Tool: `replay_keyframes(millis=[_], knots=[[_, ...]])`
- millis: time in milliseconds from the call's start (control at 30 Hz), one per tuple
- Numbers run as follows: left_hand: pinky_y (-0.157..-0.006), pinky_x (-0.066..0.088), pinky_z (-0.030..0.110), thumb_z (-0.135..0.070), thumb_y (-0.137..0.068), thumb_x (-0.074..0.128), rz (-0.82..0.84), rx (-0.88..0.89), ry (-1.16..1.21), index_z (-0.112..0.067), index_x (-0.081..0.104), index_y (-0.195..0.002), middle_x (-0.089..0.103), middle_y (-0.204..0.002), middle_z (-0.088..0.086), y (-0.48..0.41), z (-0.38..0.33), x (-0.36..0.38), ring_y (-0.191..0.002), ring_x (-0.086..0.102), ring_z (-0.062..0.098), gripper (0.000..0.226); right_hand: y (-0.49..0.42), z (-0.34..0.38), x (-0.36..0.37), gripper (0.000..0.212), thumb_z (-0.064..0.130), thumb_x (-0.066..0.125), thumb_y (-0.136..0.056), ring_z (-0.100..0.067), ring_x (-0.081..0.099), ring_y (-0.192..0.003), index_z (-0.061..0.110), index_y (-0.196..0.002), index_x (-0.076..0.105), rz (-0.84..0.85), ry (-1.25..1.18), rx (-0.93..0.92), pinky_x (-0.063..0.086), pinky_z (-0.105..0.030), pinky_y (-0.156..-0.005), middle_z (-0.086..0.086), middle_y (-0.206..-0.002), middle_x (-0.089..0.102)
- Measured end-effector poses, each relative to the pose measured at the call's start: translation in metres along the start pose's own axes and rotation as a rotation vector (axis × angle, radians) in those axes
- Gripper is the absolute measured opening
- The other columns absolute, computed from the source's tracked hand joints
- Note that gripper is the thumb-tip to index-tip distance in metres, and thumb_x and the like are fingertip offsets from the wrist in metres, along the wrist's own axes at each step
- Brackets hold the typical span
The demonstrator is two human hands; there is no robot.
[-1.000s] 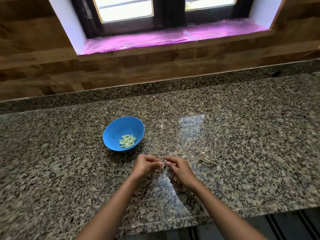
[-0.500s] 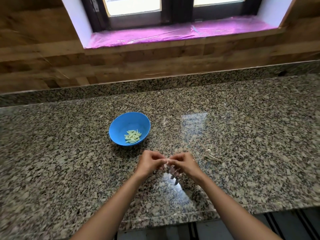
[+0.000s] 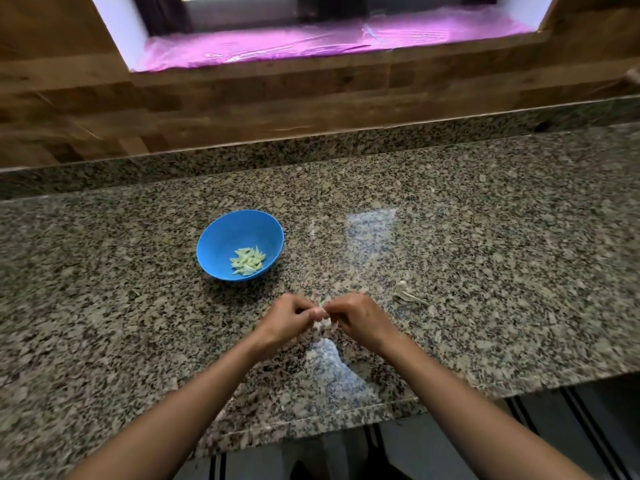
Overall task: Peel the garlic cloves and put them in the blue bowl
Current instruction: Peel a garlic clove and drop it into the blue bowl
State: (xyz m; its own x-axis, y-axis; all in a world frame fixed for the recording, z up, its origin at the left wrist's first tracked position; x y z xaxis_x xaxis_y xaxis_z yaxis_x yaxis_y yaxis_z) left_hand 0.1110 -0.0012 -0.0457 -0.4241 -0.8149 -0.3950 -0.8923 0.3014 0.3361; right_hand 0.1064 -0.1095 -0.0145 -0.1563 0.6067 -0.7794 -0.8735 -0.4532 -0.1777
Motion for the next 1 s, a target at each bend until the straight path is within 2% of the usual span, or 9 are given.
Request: replay_keyframes(millis=[67, 133, 200, 267, 300, 367, 500, 733, 1000], knots=[[-0.048, 0.039, 0.017, -0.015, -0.090, 0.060, 0.119, -0.250, 0.456, -0.001, 0.067, -0.081, 0.056, -0.060, 0.000, 0.004, 0.020, 0.012, -0.054, 0.046, 0.009, 0.017, 0.001, 0.005, -0.003, 0.035, 0.028, 0.041, -0.089, -0.013, 0.061, -0.055, 0.011, -0.088, 0.072, -0.078, 0.101, -0.147, 0.053, -0.022, -0.054, -0.002, -0.068, 0.068], [-0.049, 0.043, 0.016, -0.012, -0.088, 0.061, 0.125, -0.335, 0.584, -0.001, 0.069, -0.084, 0.059, -0.064, 0.002, 0.007, 0.026, 0.014, -0.055, 0.050, 0.009, 0.014, -0.003, 0.000, 0.002, 0.033, 0.030, 0.043, -0.091, -0.014, 0.060, -0.056, 0.014, -0.090, 0.071, -0.045, 0.137, -0.134, 0.054, -0.026, -0.051, -0.001, -0.070, 0.068], [-0.049, 0.044, 0.019, -0.018, -0.087, 0.065, -0.002, -0.140, 0.284, -0.005, 0.071, -0.085, 0.061, -0.064, -0.001, 0.001, 0.016, -0.003, -0.055, 0.051, 0.010, 0.015, -0.006, -0.016, 0.008, 0.026, 0.031, 0.050, -0.092, -0.013, 0.058, -0.059, 0.014, -0.090, 0.071, 0.082, -0.067, 0.101, 0.052, -0.024, -0.055, -0.001, -0.072, 0.066], [-0.056, 0.049, 0.020, -0.023, -0.085, 0.068, -0.214, 0.172, -0.140, -0.013, 0.074, -0.089, 0.065, -0.069, -0.009, 0.004, -0.014, -0.020, -0.060, 0.058, 0.006, 0.012, 0.002, -0.028, 0.022, 0.024, 0.026, 0.054, -0.092, -0.009, 0.050, -0.053, 0.014, -0.079, 0.069, 0.178, -0.616, 0.411, 0.039, -0.018, -0.050, 0.000, -0.066, 0.062], [-0.059, 0.050, 0.017, -0.022, -0.085, 0.069, -0.279, 0.266, -0.198, -0.015, 0.074, -0.091, 0.067, -0.072, -0.011, 0.007, -0.024, -0.022, -0.064, 0.060, 0.001, 0.011, 0.006, -0.028, 0.026, 0.025, 0.023, 0.053, -0.092, -0.008, 0.047, -0.051, 0.015, -0.074, 0.067, 0.177, -0.829, 0.518, 0.035, -0.019, -0.049, 0.001, -0.063, 0.060], [-0.059, 0.049, 0.015, -0.021, -0.084, 0.070, -0.344, 0.288, -0.137, -0.016, 0.074, -0.090, 0.068, -0.074, -0.012, 0.011, -0.026, -0.026, -0.066, 0.062, 0.000, 0.009, 0.008, -0.029, 0.029, 0.026, 0.020, 0.052, -0.093, -0.007, 0.046, -0.050, 0.015, -0.072, 0.066, 0.123, -0.975, 0.606, 0.031, -0.020, -0.047, 0.002, -0.061, 0.058], [-0.050, 0.042, 0.012, -0.023, -0.089, 0.064, -0.381, 0.215, -0.141, -0.018, 0.070, -0.082, 0.061, -0.064, -0.011, 0.009, -0.017, -0.023, -0.056, 0.056, 0.003, 0.010, 0.004, -0.032, 0.025, 0.024, 0.015, 0.056, -0.092, -0.011, 0.048, -0.051, 0.008, -0.071, 0.066, -0.004, -0.864, 0.605, 0.039, -0.019, -0.050, -0.003, -0.060, 0.057], [-0.060, 0.035, 0.013, -0.009, -0.097, 0.046, -0.369, 0.337, -0.481, -0.019, 0.048, -0.082, 0.045, -0.074, -0.008, 0.012, -0.033, -0.001, -0.065, 0.040, 0.003, 0.018, 0.010, -0.042, 0.027, 0.025, 0.021, 0.059, -0.089, -0.010, 0.047, -0.053, 0.015, -0.065, 0.066, -0.048, -0.686, 0.632, 0.039, -0.030, -0.060, 0.002, -0.058, 0.059], [-0.059, 0.041, 0.011, -0.013, -0.093, 0.051, -0.393, 0.278, -0.328, -0.010, 0.056, -0.080, 0.051, -0.074, -0.004, 0.011, -0.030, -0.006, -0.065, 0.048, 0.009, 0.014, 0.013, -0.039, 0.021, 0.027, 0.029, 0.055, -0.092, -0.016, 0.045, -0.059, 0.025, -0.066, 0.060, -0.011, -0.513, 0.565, 0.036, -0.030, -0.058, -0.004, -0.062, 0.057]])
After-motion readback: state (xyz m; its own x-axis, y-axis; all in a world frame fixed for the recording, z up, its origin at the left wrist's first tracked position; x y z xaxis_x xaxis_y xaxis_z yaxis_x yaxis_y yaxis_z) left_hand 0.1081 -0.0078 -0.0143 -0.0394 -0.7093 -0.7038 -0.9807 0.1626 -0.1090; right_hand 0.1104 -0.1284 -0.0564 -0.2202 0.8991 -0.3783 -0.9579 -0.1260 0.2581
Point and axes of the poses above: each hand's wrist, its own y-axis away from the middle knuckle, its own x-axis out of the palm, z = x × y, the point moved 9 cm from there along -y, towards the middle knuckle
